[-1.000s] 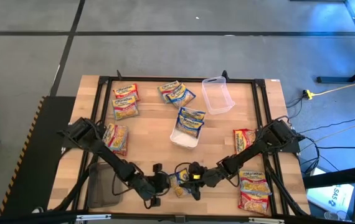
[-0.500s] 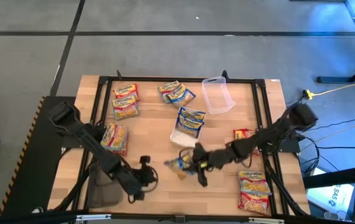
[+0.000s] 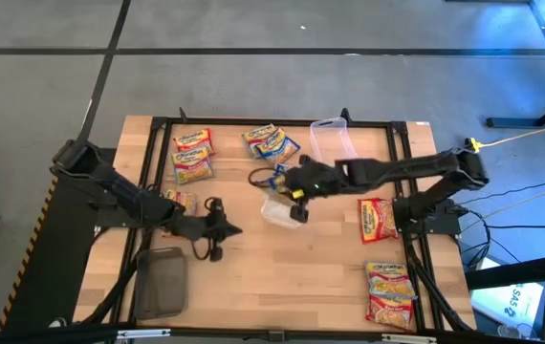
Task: Sort Maruchan noodles
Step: Put the blue noodle pack in the white bin
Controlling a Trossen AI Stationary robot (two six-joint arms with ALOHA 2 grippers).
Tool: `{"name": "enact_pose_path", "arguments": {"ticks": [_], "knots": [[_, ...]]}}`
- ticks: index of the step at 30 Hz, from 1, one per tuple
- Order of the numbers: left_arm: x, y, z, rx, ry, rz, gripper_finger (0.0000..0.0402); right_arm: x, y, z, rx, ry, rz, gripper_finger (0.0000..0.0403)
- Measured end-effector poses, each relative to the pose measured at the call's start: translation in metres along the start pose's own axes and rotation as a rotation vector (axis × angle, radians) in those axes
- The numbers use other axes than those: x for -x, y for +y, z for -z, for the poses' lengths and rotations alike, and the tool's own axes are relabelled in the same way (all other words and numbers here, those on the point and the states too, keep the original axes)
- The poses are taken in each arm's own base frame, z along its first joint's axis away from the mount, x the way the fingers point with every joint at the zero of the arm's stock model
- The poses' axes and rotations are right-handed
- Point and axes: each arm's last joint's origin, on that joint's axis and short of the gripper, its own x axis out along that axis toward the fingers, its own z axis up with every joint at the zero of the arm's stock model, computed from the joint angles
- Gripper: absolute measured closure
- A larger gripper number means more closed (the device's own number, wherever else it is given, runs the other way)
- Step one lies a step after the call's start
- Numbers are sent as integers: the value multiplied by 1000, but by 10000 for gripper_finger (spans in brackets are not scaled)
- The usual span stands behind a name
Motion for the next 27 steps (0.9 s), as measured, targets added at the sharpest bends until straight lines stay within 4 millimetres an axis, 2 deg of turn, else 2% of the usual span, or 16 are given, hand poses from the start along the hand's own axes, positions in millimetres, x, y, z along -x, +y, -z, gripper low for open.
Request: {"name": "enact_pose_path", "arguments": {"ticks": [4,13,17,22,27], "knots": [[-16,20,-1,43,-12,-94,400,-8,-7,-4,10,89,-27,352],[-54,53,7,70,-43,-193,399,-19,-5,8,37,217,-48,352],[-69,56,12,72,-62,-144,400,-22,-5,11,35,248,-48,352],[-93,48,11,69,-30,-51,398,-22,-4,11,32,249,-73,352],[-102,39,8,36,12,39,398,-26,-3,16,30,295,-113,352]]}}
